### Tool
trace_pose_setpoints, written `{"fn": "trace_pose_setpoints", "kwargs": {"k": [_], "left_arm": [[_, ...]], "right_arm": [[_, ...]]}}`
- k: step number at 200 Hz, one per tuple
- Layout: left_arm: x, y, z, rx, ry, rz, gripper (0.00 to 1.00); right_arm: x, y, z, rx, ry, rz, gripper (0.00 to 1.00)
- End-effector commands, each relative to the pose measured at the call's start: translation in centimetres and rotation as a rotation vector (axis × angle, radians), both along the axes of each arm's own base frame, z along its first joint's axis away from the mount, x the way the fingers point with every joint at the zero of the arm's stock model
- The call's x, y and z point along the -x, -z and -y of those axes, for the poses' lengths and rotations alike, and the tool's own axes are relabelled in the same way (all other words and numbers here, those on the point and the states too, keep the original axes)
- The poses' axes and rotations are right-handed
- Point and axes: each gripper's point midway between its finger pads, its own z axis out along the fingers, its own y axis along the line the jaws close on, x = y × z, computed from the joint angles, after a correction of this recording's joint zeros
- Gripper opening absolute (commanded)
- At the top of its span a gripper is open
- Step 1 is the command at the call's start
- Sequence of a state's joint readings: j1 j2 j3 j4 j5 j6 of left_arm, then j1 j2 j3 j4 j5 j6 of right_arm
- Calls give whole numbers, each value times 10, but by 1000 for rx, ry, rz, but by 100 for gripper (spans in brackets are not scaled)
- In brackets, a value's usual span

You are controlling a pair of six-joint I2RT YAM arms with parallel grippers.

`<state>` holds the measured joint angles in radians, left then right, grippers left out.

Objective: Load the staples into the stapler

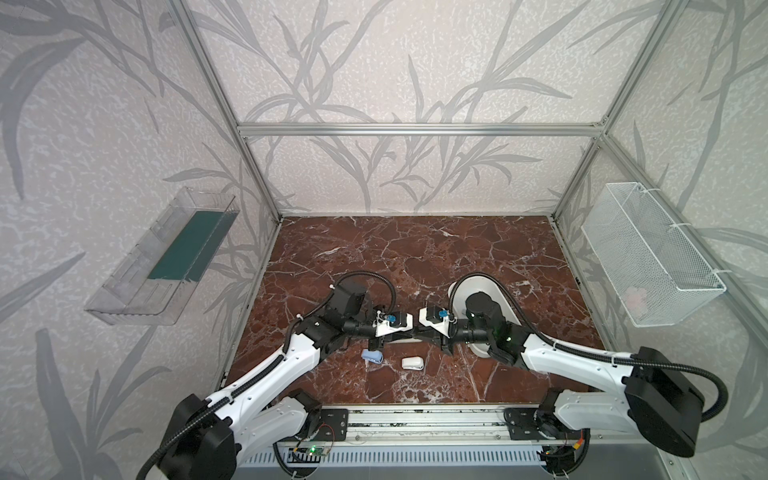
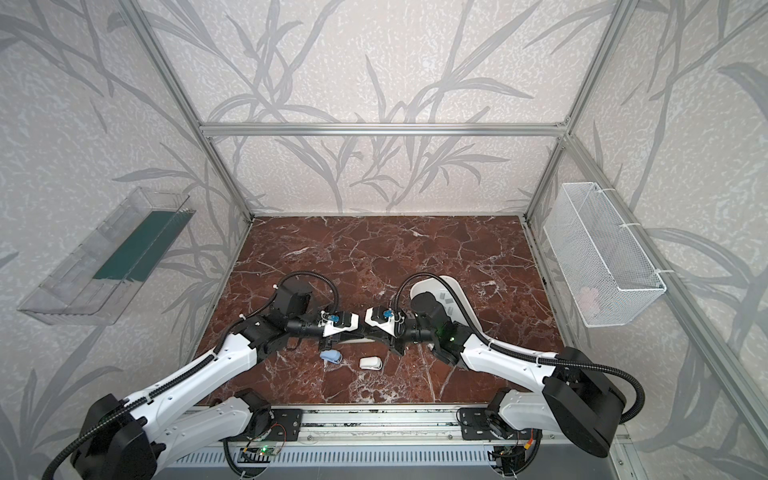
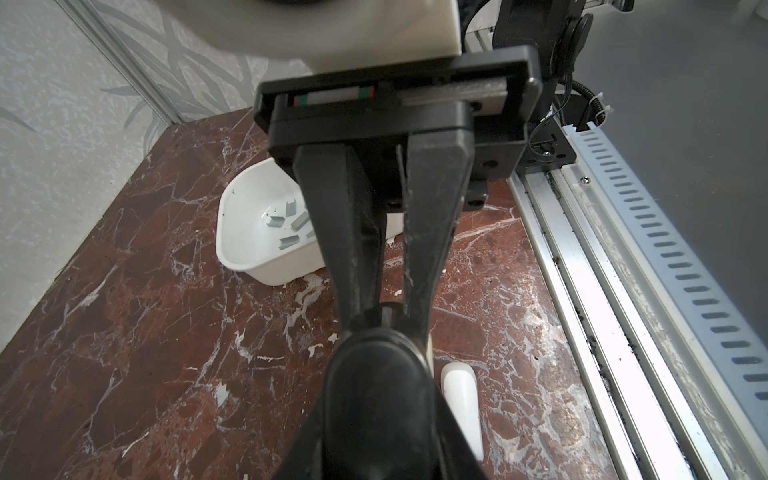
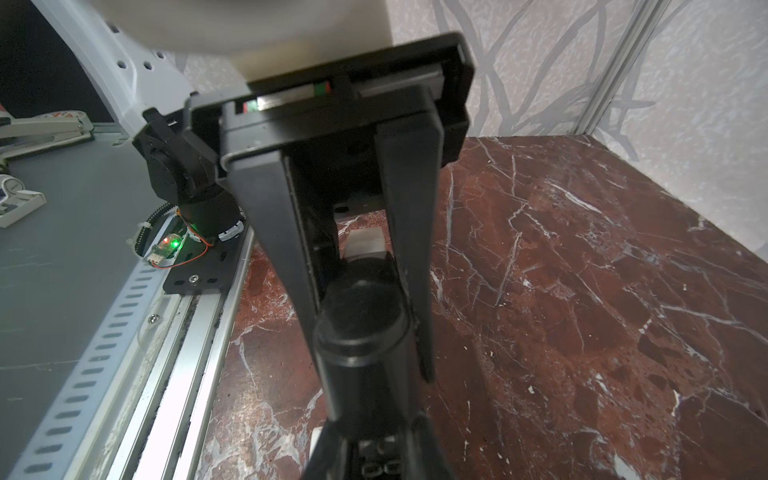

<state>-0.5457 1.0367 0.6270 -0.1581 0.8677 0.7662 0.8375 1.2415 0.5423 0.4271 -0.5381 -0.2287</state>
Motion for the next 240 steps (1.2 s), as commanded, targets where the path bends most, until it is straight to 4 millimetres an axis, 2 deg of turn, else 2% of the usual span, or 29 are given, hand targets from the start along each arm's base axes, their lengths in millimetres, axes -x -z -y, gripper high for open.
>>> {"fn": "trace_pose_setpoints", "kwargs": {"k": [1,30,45,71,111,167,191,240], "left_arm": [[-4,-50,7,168,72,159,0],[-8,-55,8,198,92,150,0],[-9,-56,10,210,111,150,0],[-8,-56,14,219,141,131,0],[-5,-53,11,218,154,143,0],[-17,-49,9,214,151,137,0],[-18,-49,9,217,167,141,0],[-24,-44,6,205,183,147,0]], "right_arm": [[-14,27,19,40,176,-120,0],[-13,46,34,47,298,-196,0],[2,52,31,57,288,-192,0],[12,65,24,114,307,-171,0],[3,91,26,188,367,-195,0],[3,128,47,247,435,-208,0],[6,142,47,268,425,-223,0],[10,149,50,272,411,-223,0]]}}
